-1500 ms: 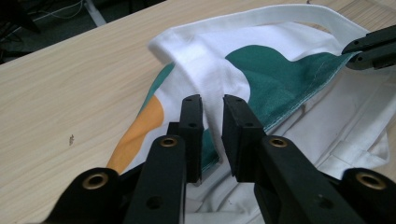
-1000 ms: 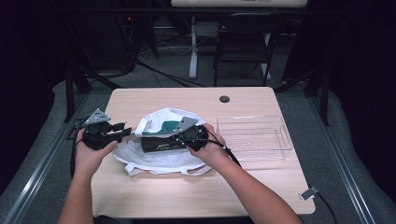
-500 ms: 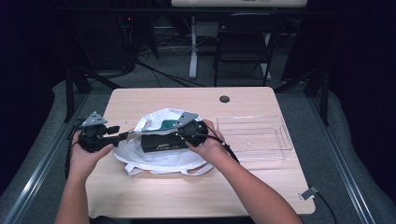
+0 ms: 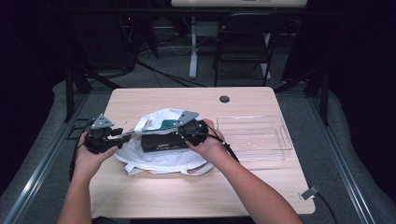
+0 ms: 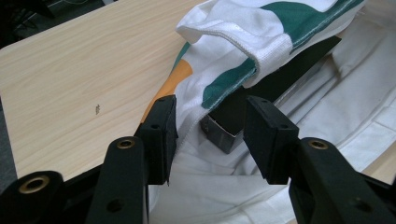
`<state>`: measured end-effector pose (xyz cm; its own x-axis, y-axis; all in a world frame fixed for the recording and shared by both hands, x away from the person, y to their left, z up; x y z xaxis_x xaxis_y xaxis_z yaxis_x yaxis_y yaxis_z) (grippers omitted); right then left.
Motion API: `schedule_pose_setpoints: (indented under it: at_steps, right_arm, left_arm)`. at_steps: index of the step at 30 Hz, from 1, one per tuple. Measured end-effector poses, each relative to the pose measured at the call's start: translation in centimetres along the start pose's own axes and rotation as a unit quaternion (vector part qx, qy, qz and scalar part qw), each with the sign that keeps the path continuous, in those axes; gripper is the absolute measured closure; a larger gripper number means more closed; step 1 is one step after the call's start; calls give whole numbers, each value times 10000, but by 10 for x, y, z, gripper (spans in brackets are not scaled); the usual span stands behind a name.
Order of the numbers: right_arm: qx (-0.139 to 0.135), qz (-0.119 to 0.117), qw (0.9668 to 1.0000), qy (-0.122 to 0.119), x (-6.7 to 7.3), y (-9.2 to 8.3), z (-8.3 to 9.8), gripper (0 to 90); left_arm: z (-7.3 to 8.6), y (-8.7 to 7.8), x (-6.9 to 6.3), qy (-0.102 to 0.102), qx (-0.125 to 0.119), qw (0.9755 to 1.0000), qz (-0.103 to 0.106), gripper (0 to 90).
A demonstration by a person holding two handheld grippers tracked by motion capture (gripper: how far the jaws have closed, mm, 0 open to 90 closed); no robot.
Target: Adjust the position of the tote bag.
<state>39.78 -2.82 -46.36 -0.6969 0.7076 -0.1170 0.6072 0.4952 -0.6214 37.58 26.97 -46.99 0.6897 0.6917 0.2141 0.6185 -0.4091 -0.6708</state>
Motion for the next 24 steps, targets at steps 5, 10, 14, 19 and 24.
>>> schedule_pose_setpoints:
  at_steps: [5, 10, 14, 19, 24]
  right_arm:
    - [-8, -1, 10000, 4, 0, 0, 0, 880]
    - [-18, -1, 10000, 1, 0, -1, 0, 880]
    - [-16, -11, 10000, -10, -1, -1, 0, 880]
    - [-13, -10, 10000, -1, -1, -1, 0, 881]
    - [-27, -4, 10000, 0, -1, -1, 1, 880]
  left_arm:
    - [-2, 4, -4, 98, 38, 9999, -72, 544]
    - [-4, 8, -6, 190, 56, 9998, -102, 544]
    - [-5, 10, -7, 220, 108, 9996, -108, 546]
    - [-6, 14, -8, 262, 118, 9995, -160, 558]
    - [-7, 16, -10, 320, 120, 9992, -202, 571]
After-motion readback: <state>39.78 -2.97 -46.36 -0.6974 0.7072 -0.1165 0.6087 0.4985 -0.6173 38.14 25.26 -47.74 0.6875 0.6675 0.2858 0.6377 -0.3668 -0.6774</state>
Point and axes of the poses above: each handheld gripper's, and its own axes: y roughly forward along the jaws, z roughly out of its underside, x roughly to its left, the point moved 1 cm from there along y, roughly forward along the jaws, and after that the axes turned 13 degrees about y, right-handed, at the moved point
